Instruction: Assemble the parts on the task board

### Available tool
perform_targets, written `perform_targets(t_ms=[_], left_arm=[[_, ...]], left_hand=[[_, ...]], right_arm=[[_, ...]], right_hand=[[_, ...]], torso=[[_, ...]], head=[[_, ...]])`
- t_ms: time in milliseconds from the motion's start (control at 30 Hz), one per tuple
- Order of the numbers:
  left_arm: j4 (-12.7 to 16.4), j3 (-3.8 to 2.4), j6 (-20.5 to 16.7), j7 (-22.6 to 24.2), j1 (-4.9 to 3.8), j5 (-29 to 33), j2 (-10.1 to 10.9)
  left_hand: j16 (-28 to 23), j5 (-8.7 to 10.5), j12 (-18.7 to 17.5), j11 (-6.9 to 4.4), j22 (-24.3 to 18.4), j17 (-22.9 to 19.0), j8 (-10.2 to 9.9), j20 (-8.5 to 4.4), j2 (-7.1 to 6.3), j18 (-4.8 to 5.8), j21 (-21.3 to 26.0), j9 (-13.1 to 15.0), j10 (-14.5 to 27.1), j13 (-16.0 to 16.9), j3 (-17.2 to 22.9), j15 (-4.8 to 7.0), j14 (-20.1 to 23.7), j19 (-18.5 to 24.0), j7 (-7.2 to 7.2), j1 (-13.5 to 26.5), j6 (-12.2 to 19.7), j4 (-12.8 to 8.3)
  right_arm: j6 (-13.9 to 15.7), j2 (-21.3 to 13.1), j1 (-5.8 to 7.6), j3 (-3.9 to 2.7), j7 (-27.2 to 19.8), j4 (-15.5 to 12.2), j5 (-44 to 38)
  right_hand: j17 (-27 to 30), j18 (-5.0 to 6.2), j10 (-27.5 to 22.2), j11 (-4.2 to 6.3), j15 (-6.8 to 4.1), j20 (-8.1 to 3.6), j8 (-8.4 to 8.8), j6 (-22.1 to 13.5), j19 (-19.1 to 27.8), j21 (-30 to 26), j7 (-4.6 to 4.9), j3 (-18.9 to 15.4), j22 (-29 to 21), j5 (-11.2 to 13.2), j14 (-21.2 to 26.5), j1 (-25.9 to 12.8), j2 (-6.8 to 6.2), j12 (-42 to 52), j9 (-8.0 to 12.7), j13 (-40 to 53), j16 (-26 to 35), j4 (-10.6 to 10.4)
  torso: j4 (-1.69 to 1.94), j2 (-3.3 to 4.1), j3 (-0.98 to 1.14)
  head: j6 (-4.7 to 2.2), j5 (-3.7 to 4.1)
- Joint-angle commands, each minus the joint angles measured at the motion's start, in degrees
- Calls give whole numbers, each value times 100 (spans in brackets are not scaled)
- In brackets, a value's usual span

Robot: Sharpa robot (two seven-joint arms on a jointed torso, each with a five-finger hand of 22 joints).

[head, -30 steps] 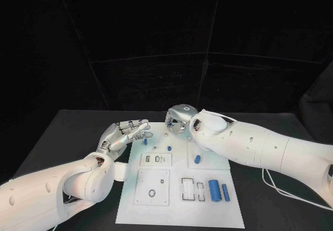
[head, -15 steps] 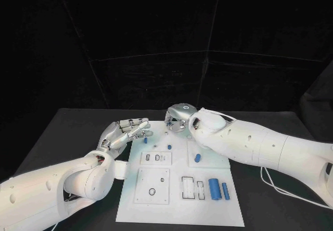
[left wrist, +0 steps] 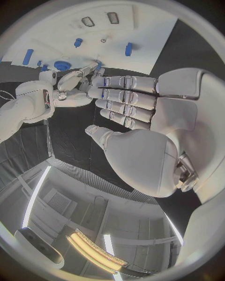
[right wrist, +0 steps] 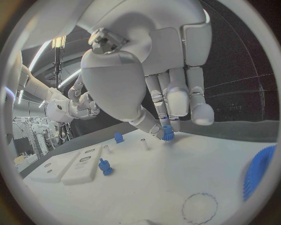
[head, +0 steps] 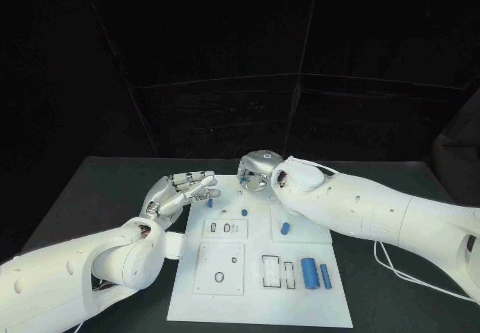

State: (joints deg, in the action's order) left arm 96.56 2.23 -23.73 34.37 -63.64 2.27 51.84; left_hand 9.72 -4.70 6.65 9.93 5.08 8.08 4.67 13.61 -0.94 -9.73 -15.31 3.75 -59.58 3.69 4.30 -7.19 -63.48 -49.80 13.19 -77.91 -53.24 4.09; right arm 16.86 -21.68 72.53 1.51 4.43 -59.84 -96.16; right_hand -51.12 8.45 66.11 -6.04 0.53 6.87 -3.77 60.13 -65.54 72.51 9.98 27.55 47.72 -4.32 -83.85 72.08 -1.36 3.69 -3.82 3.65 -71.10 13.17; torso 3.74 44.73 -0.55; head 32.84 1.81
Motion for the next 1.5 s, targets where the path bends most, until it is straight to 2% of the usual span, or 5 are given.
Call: perform_targets(t_ms=[33, 333, 633, 833, 1500], left_arm=[[7, -5, 87, 3, -12, -42, 0], [7, -5, 94, -10, -15, -42, 32], [6, -4, 106, -11, -15, -42, 81], [-1, -3, 111, -10, -14, -42, 89], [-76, -3, 138, -9, -12, -42, -5]], left_hand=[[-27, 29, -30, 26, -5, 5, -21, 48, 57, -83, 34, -6, 25, -5, 5, -29, 6, -10, 27, -5, 28, -41], [-34, 30, -38, 27, -9, 6, -25, 49, 58, -83, 38, -6, 31, -5, 4, -30, 7, -10, 27, -7, 32, -50], [-41, 31, -46, 28, -12, 7, -29, 50, 58, -83, 43, -6, 38, -6, 2, -32, 9, -8, 26, -7, 36, -58], [-42, 31, -46, 28, -13, 8, -29, 50, 59, -83, 43, -5, 37, -5, 2, -32, 8, -9, 26, -8, 35, -60], [-44, 31, -47, 27, -14, 8, -29, 50, 61, -83, 44, -4, 35, -5, 3, -32, 7, -9, 24, -9, 33, -63]], right_arm=[[-22, -7, 16, -5, 48, 13, 15], [580, -376, 23, -7, -110, -367, 235], [852, -1326, 57, -169, -163, -1190, 1163], [385, -1872, 65, -214, 155, -1432, 1794], [-763, -1837, 66, -221, 721, -1213, 1321]], right_hand=[[132, -18, -136, -25, 67, 26, 26, -118, 89, -26, 37, 10, -107, 7, 17, -30, -118, -22, 10, -9, 56, -38], [1155, 148, -1088, -198, 221, 160, -5, -1059, 690, -641, 180, -1139, -1134, -192, 236, -61, -581, 121, -10, 13, 684, -582], [344, 23, 92, 62, 29, 62, -186, -635, 111, -277, 13, -1686, -434, -885, -29, 280, -367, 917, -88, 236, 176, -1094], [-690, -117, 1364, 380, -252, -238, -201, -508, -371, 150, -242, -1871, 314, -907, -219, 112, -607, 1849, -67, 866, -450, -1231], [-2270, -215, 746, 236, -118, -127, -219, -997, -577, 538, -102, -3054, 950, -926, -333, 773, -682, 4950, -25, 4543, -1293, -2686]], torso=[[-1, 0, -1], [-18, -7, 12], [-116, -44, 51], [-202, -65, 73], [-209, -65, 68]], head=[[2, -3], [-5, 0], [-30, 15], [-35, 39], [4, 130]])
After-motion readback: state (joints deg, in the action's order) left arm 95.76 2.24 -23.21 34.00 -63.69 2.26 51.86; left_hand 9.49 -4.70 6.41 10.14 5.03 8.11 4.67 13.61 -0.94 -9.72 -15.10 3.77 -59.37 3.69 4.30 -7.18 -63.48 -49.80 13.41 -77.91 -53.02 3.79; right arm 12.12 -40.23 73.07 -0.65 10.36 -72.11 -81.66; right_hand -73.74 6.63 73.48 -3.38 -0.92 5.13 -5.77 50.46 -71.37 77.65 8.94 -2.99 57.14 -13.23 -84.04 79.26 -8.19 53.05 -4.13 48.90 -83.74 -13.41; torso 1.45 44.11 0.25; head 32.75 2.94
